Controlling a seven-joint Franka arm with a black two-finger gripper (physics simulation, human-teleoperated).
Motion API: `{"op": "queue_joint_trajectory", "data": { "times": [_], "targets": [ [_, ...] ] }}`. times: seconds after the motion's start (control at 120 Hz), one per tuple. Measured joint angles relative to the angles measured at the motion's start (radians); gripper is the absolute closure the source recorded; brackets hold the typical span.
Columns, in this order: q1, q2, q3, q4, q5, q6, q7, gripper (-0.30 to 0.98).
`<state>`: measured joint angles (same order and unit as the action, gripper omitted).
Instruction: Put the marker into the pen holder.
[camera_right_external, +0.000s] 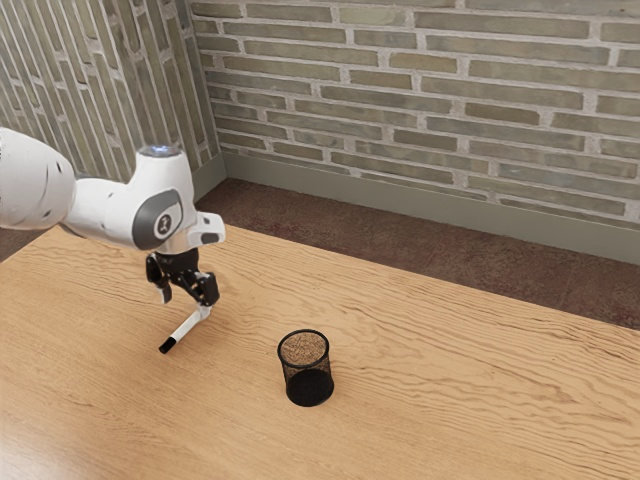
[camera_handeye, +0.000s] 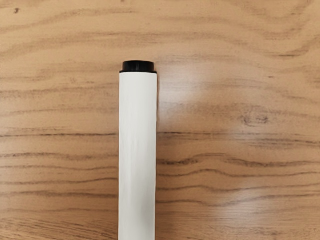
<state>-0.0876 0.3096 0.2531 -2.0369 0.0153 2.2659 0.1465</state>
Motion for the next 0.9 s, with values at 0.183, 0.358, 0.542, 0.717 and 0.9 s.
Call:
{"op": "queue_joint_trajectory", "data": {
  "times": [0.183, 0.358, 0.542, 0.717, 0.9],
  "targets": [
    [0.001, 0.028, 0.0, 0.002, 0.005, 0.077, -0.006, 0.0],
    [0.002, 0.092, 0.001, 0.047, -0.026, 0.099, -0.007, 0.0],
    [0.02, 0.124, 0.003, 0.061, -0.049, 0.097, -0.007, 0.04],
    [0.021, 0.125, 0.003, 0.059, -0.056, 0.099, -0.007, 0.19],
    [0.022, 0.129, 0.003, 0.061, -0.063, 0.101, -0.009, 0.38]
  ]
}}
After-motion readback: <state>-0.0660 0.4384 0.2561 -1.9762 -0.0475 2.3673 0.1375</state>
